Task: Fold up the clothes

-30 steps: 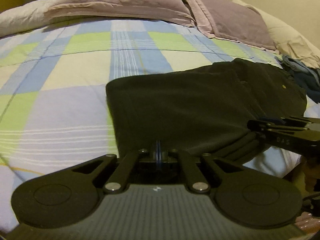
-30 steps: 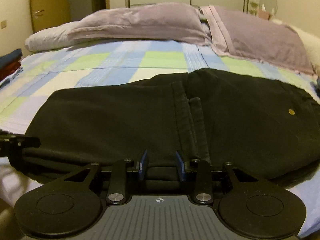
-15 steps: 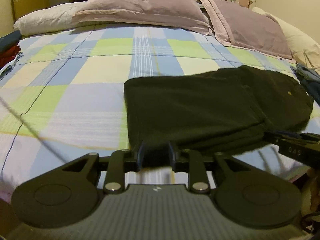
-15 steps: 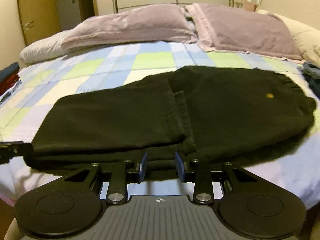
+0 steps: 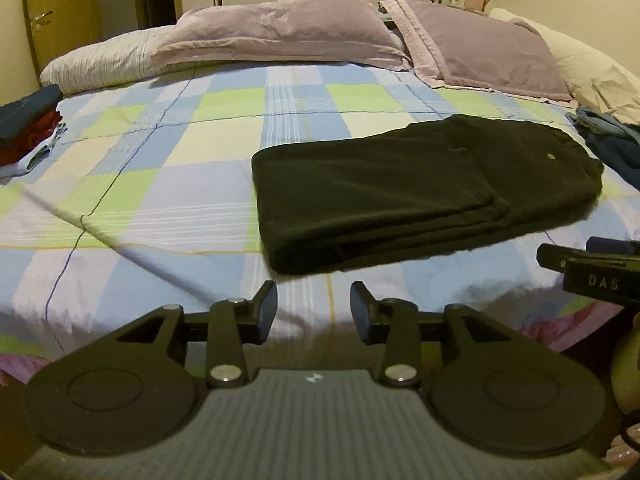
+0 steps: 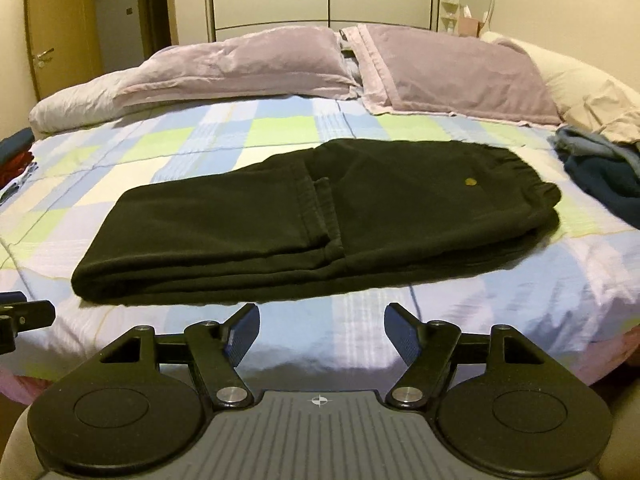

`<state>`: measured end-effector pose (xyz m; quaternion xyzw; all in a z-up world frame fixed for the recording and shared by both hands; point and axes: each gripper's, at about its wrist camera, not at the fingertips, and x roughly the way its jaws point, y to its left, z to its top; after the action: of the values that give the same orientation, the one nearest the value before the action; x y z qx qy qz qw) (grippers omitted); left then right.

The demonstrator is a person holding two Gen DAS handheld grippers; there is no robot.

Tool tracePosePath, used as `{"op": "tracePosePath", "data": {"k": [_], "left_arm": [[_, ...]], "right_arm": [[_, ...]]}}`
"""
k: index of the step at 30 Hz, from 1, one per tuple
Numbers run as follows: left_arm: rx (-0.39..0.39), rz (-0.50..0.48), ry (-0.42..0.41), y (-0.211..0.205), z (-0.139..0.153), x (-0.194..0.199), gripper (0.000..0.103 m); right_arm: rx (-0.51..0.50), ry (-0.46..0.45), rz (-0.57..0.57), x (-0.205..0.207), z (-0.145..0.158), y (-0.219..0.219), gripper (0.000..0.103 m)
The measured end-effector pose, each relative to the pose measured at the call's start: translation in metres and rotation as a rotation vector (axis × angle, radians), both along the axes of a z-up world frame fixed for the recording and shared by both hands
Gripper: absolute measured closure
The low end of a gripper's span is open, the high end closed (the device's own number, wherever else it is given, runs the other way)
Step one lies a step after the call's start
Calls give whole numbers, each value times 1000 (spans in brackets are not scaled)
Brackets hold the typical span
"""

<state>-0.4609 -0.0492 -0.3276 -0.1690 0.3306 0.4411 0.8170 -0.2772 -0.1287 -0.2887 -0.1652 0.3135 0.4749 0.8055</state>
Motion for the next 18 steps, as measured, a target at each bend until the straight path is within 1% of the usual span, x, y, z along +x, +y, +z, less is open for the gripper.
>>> {"op": "tracePosePath", "data": {"k": [9, 18], "left_arm": [[51, -27, 6, -28, 13, -4, 66], [91, -48, 2, -47, 23, -6, 63]], "right_arm": [[30, -21, -4, -13, 16, -30, 31], [64, -29, -18, -14, 29, -46, 31]]}}
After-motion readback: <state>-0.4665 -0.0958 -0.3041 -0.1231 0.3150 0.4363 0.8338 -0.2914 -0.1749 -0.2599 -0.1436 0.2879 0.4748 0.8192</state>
